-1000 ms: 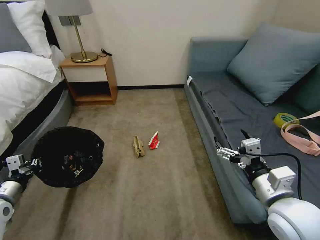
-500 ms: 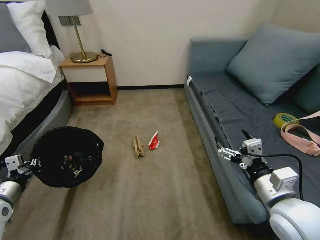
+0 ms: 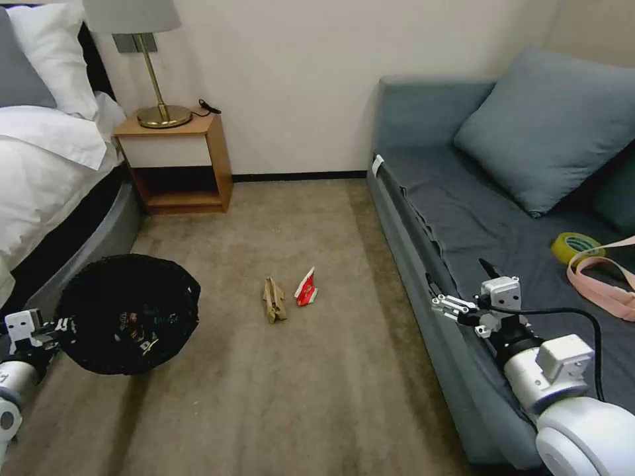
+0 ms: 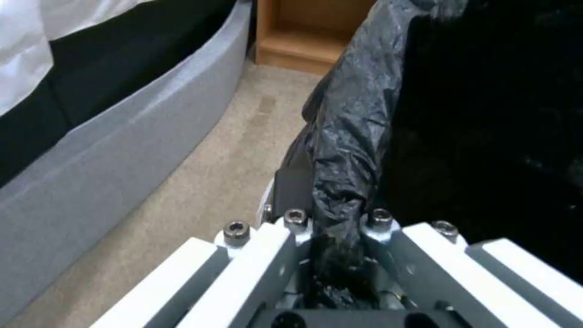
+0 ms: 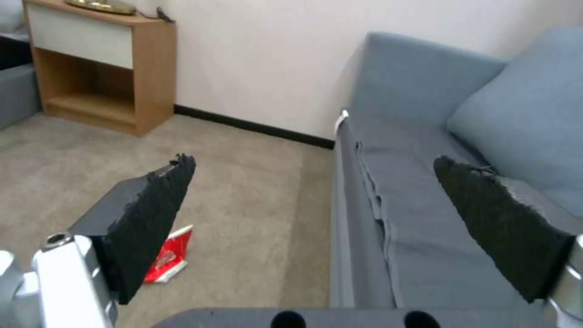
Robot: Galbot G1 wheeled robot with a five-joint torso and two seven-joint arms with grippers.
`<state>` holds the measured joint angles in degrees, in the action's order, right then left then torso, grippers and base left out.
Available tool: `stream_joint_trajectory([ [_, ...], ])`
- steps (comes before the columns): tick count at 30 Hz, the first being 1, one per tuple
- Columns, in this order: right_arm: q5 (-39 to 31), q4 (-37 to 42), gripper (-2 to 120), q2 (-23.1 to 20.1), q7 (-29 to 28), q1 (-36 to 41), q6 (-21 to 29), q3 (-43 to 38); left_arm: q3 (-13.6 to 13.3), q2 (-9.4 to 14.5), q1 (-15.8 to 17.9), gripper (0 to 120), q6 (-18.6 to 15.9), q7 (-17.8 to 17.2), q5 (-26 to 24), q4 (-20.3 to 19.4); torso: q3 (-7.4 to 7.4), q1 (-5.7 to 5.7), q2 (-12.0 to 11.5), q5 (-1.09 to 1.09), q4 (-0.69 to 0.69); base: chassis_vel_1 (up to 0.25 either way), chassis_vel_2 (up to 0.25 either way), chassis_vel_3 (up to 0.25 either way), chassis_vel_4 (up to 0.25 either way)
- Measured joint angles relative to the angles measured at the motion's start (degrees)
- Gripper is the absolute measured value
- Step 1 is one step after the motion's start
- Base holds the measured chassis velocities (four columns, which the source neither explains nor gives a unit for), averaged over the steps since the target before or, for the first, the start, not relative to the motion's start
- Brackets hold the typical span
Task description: Pick up the trash bin, then pick up the garbage on the floor and place it into the trash bin.
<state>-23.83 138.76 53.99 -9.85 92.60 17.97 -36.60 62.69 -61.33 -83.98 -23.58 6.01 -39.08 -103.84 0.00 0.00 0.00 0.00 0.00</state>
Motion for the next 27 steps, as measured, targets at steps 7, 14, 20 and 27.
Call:
stream_joint_trajectory([
  [7,-0.33,0.41,100,0.16,0.06,0.12,-0.08,-0.18,0.53,0.04,0.02,1,0.0,-0.07,0.0,0.05,0.0,0.0,0.0,0.0,0.0,-0.084,0.081,0.096,-0.079],
  [14,-0.69,0.53,100,0.23,0.08,0.08,-0.23,-0.16,1.3,0.04,-0.16,1,0.0,-0.12,-0.11,0.22,0.0,0.0,0.0,-0.01,0.0,-0.121,0.132,0.122,-0.127],
  [20,-1.0,0.52,100,0.14,0.2,-0.46,-0.31,0.1,2.0,0.02,-0.45,1,-0.01,-0.05,-0.3,0.2,0.0,0.0,0.0,0.0,0.01,-0.156,0.161,0.168,-0.155],
  [27,-1.6,0.39,100,-0.59,0.27,-1.0,-0.32,0.25,2.35,-0.18,-0.77,1,-0.01,0.07,-0.33,0.06,0.0,0.0,0.0,-0.01,0.0,-0.176,0.169,0.164,-0.167],
])
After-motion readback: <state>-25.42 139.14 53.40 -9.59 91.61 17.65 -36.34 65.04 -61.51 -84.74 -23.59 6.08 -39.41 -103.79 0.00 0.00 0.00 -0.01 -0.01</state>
